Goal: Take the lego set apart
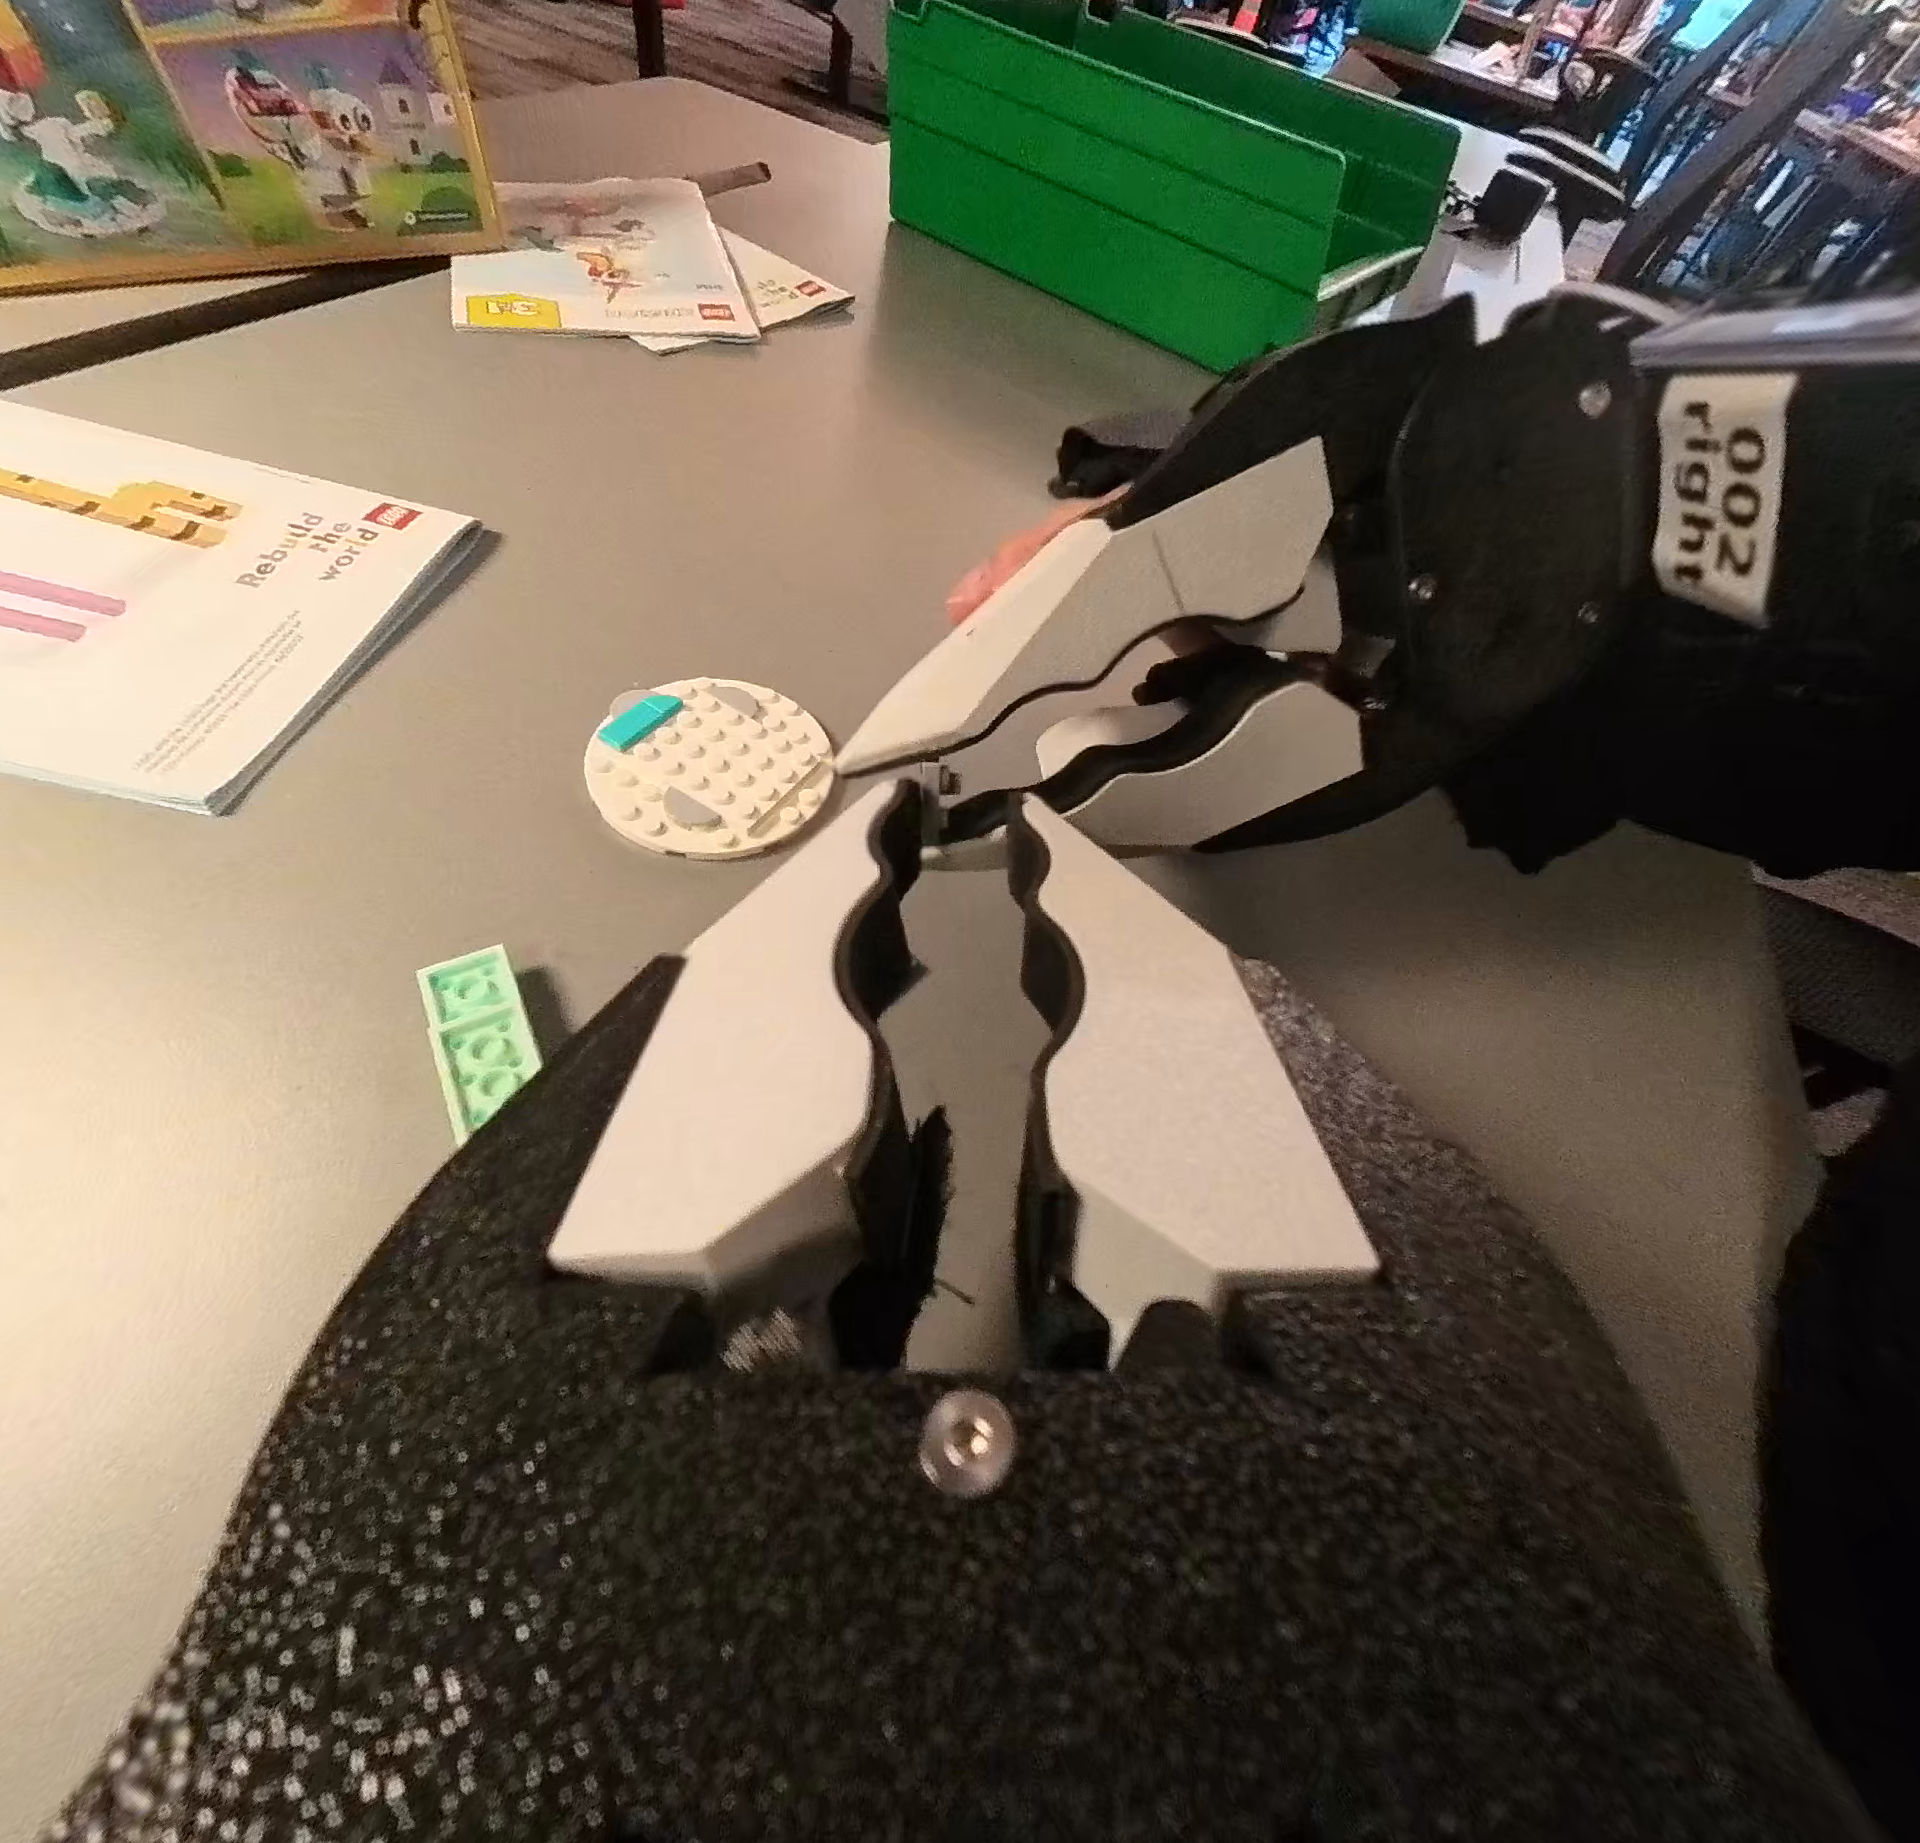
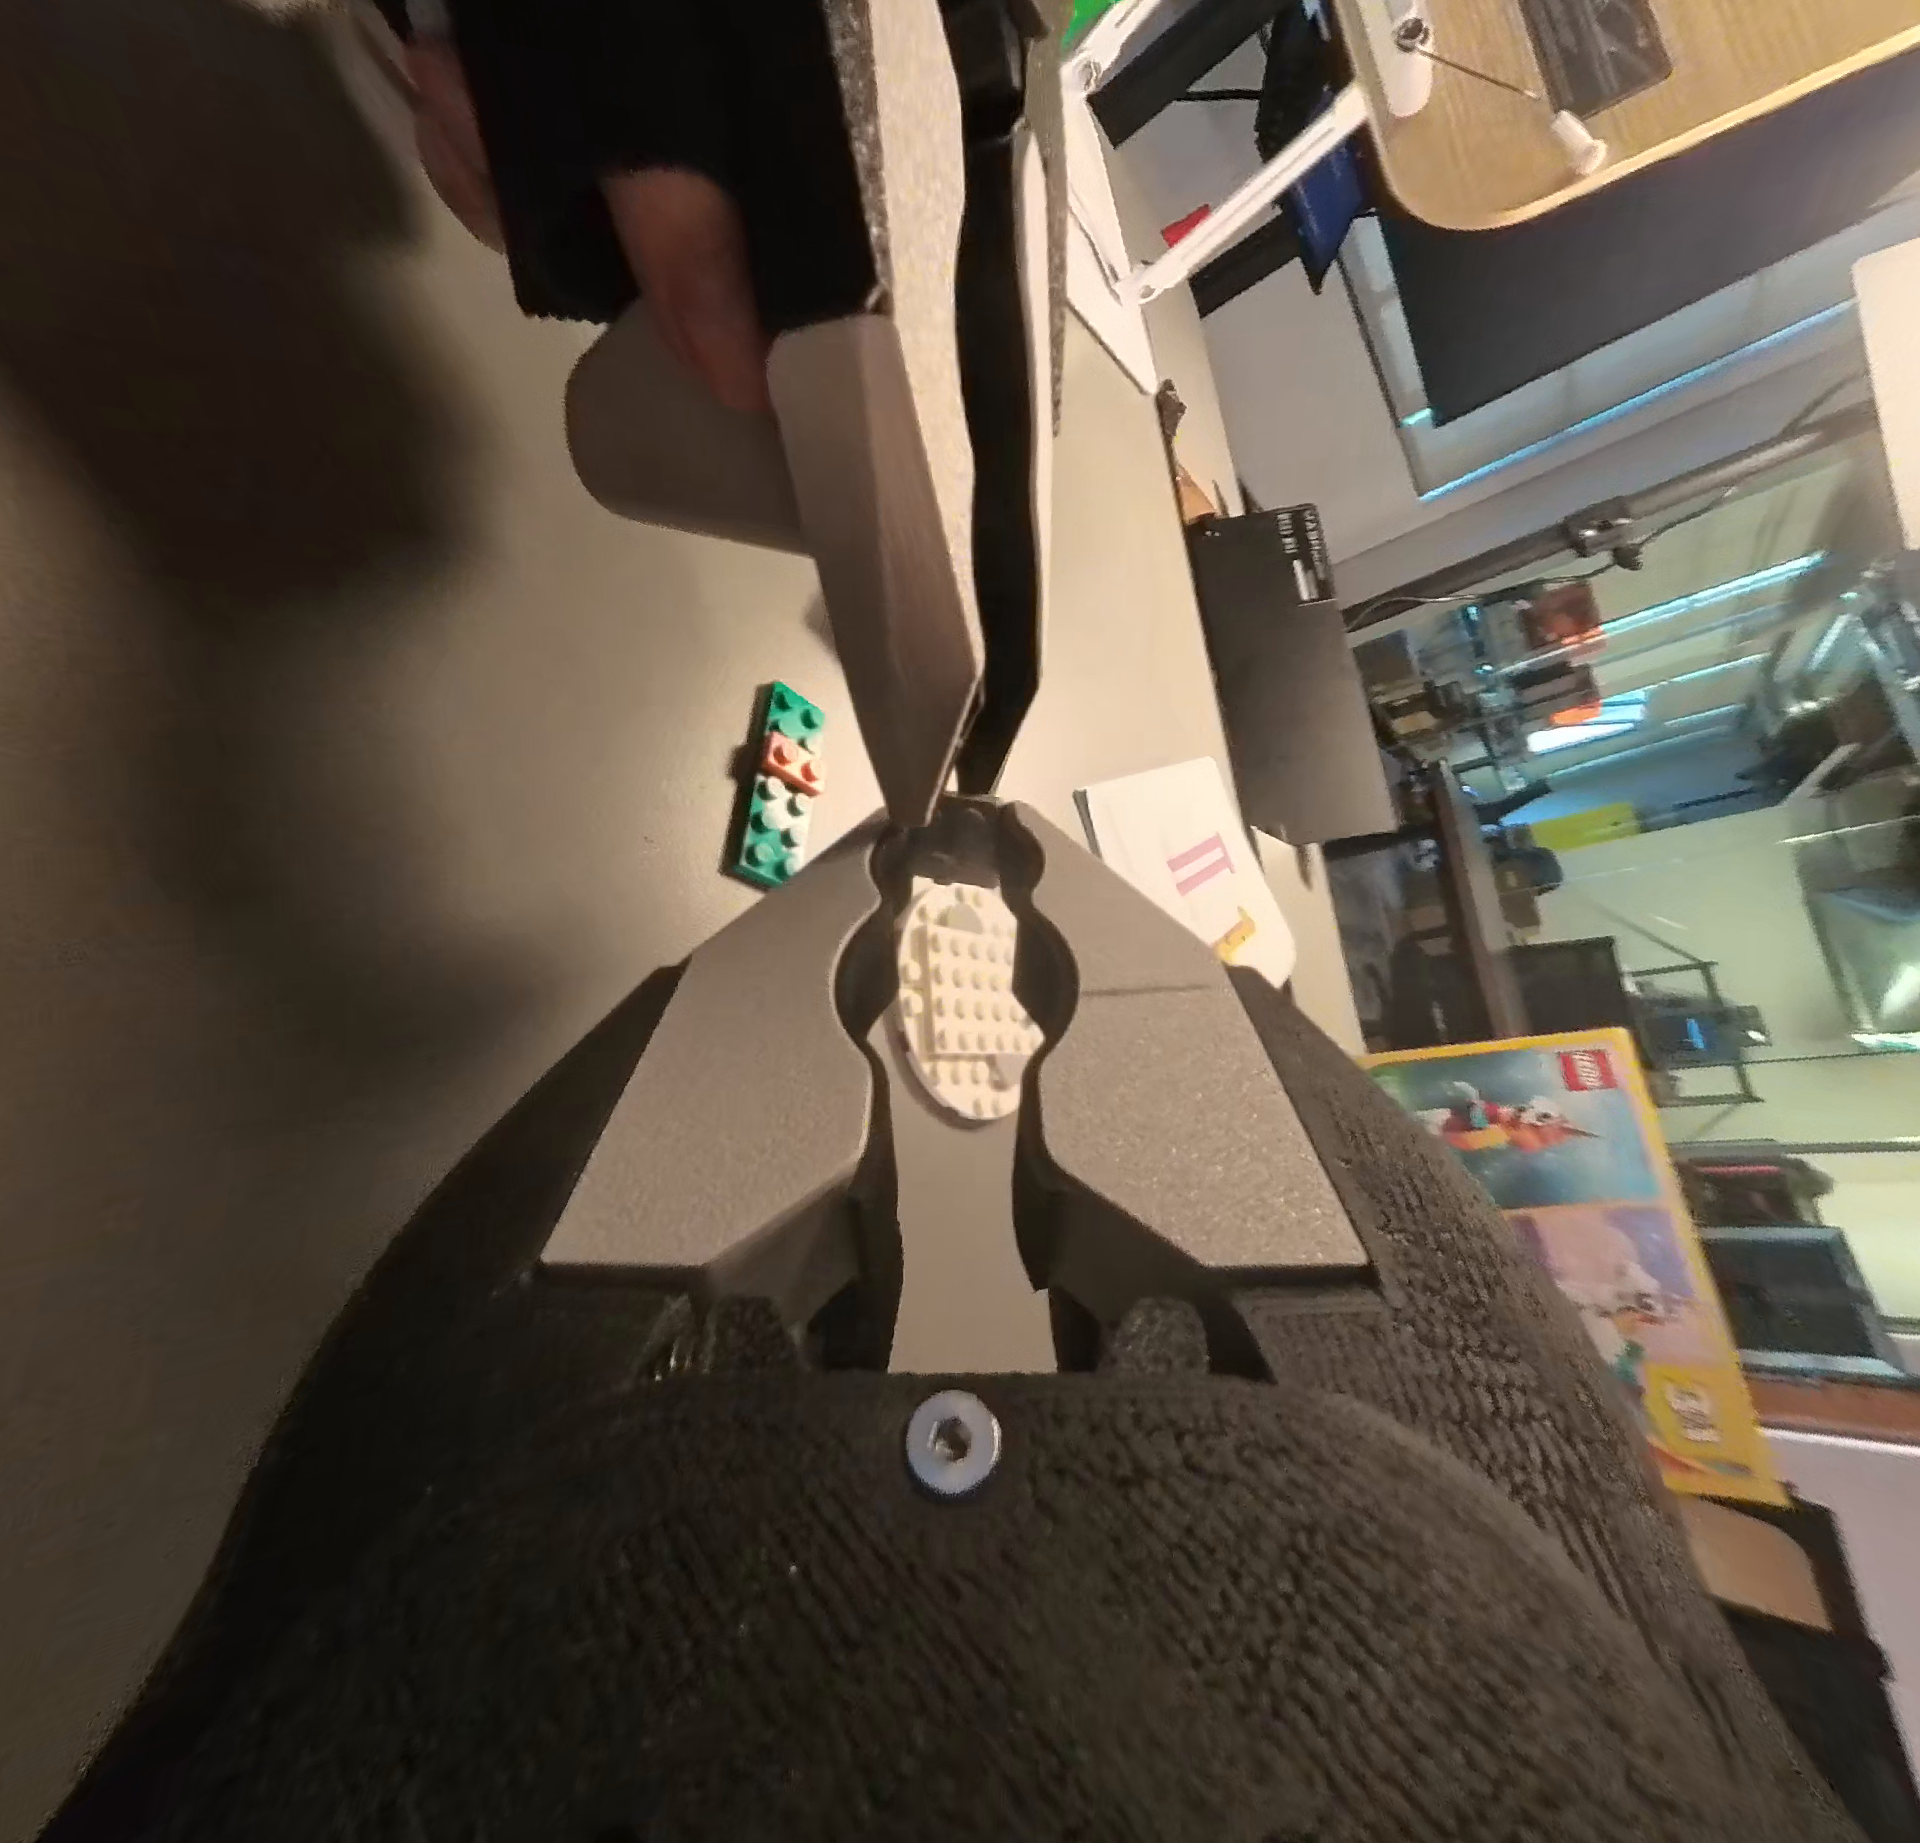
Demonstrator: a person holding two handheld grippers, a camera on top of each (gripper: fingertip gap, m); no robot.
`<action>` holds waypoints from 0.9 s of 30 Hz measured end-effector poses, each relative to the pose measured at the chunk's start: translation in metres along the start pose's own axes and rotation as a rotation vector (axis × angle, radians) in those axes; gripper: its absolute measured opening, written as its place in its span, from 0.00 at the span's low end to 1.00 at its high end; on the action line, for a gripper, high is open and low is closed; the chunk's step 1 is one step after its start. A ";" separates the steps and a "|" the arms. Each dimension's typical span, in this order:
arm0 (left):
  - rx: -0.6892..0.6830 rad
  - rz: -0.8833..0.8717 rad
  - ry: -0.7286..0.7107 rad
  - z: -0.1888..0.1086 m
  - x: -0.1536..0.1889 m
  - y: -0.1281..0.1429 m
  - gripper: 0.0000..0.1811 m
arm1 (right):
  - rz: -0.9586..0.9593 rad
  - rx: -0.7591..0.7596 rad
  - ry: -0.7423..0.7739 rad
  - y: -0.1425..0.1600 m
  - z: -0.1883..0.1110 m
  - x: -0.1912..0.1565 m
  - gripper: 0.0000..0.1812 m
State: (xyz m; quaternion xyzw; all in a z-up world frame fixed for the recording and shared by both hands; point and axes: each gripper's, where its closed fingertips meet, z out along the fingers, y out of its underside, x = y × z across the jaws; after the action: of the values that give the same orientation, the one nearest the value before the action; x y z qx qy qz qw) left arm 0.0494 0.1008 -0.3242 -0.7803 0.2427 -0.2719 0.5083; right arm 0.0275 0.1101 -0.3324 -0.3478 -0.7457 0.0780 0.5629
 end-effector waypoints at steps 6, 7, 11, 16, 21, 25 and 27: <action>0.012 0.000 -0.029 0.001 -0.003 -0.003 0.05 | -0.142 -0.017 0.090 -0.001 -0.001 0.006 0.08; 0.011 0.020 -0.046 0.001 -0.006 -0.002 0.02 | -0.165 -0.011 0.097 -0.002 -0.001 0.006 0.08; 0.008 0.060 -0.037 -0.001 -0.004 -0.002 0.01 | -0.242 -0.009 0.133 -0.006 -0.002 0.006 0.08; 0.082 0.145 -0.143 -0.034 -0.008 -0.029 0.00 | -0.114 0.028 0.166 -0.007 -0.005 0.017 0.15; 0.275 0.161 -0.388 -0.136 -0.025 -0.095 0.01 | 0.126 0.029 0.101 0.009 -0.003 0.020 0.12; -0.015 0.125 -0.863 -0.247 -0.099 -0.073 0.01 | 0.412 0.050 -0.150 0.007 0.002 -0.006 0.12; -0.210 0.020 -1.029 -0.296 -0.127 -0.039 0.01 | 0.508 0.025 -0.257 0.009 0.003 -0.019 0.13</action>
State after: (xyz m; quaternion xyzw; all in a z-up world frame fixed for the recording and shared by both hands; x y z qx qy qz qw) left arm -0.2386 0.0023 -0.2110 -0.8573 -0.0051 0.1773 0.4833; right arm 0.0307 0.1065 -0.3532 -0.5038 -0.6989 0.2693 0.4304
